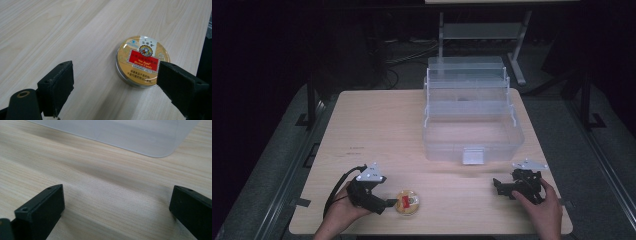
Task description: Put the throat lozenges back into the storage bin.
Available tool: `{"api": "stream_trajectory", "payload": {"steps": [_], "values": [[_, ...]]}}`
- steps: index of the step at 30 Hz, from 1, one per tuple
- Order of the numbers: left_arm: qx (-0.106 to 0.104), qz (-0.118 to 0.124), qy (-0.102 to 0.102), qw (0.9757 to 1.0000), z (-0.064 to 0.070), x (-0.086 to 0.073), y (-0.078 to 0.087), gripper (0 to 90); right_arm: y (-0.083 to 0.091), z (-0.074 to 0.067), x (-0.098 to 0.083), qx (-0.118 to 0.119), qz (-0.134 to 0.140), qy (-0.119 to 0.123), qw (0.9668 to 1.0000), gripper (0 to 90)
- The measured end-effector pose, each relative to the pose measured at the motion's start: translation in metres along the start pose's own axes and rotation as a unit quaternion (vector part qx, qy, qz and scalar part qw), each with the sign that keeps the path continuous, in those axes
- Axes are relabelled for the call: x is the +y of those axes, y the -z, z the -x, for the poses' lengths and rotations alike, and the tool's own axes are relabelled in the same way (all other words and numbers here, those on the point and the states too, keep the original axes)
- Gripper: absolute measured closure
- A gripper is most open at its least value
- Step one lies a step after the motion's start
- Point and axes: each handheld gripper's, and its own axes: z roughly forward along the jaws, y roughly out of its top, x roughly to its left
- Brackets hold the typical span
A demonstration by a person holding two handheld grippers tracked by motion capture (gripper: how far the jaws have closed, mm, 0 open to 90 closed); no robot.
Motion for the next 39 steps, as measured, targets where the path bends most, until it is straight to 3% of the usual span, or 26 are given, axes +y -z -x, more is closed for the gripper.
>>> {"api": "stream_trajectory", "payload": {"steps": [23,39], "values": [[-0.034,-0.020,-0.032,0.9987,0.018,0.019,-0.027,13.7,0.000,0.000,0.000,0.000,0.000,0.000,1.0000,0.0],[-0.048,-0.030,-0.042,0.9975,0.025,0.026,-0.040,13.6,0.000,0.000,0.000,0.000,0.000,0.000,1.0000,0.0]]}}
